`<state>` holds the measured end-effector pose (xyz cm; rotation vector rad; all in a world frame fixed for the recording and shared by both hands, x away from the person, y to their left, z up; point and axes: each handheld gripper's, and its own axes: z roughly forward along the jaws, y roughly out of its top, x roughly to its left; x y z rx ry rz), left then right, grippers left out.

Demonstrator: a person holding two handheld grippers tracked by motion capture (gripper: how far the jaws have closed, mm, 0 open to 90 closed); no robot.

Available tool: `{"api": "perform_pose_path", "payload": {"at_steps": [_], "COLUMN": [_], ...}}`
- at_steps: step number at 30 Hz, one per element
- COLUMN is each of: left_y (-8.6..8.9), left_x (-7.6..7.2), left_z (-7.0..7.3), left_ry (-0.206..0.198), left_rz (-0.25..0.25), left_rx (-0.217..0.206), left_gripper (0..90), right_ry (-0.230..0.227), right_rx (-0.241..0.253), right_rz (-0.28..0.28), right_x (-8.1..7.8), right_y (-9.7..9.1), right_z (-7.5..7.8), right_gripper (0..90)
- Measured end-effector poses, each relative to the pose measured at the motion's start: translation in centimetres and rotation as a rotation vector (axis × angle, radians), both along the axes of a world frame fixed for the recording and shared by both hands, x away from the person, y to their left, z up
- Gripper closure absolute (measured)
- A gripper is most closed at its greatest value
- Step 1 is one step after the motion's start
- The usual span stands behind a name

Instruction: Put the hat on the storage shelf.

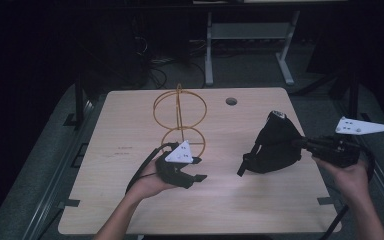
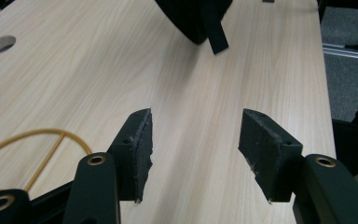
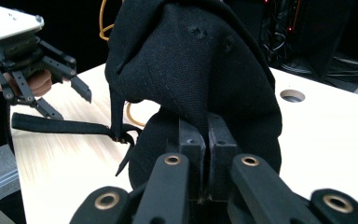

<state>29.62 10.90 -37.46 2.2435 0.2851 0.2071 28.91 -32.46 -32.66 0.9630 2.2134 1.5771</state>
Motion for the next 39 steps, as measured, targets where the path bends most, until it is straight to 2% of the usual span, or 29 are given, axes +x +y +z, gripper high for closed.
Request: {"api": "perform_pose_path", "payload": {"at_steps": [5, 13, 15, 26, 34, 39], "left_y": [0.8, 1.5, 1.6, 1.8, 1.9, 2.0], "left_x": [-0.3, -0.7, -0.8, -1.0, -1.2, -1.0], "left_z": [-0.9, -2.2, -2.5, -3.2, -3.2, -3.3], "left_ry": [-0.001, -0.03, -0.022, -0.029, -0.019, -0.025], "left_rz": [0.015, 0.032, 0.031, 0.015, 0.025, 0.031], "left_rx": [0.01, 0.025, 0.029, 0.061, 0.044, 0.049], "left_gripper": [42.9, 39.2, 39.2, 37.8, 37.4, 37.4], "right_ry": [0.004, 0.0, -0.002, -0.016, -0.02, -0.03], "right_rx": [-0.015, -0.016, -0.019, -0.03, -0.041, -0.056], "right_rz": [0.001, 0.004, 0.005, 0.019, 0.045, 0.069], "right_x": [0.6, 1.4, 1.6, 3.1, 4.3, 5.0], "right_y": [0.3, 0.8, 0.9, 2.2, 3.6, 4.8], "right_z": [0.7, 2.1, 2.5, 4.8, 6.2, 7.5], "right_gripper": [87.2, 87.2, 87.2, 87.2, 87.2, 87.2]}}
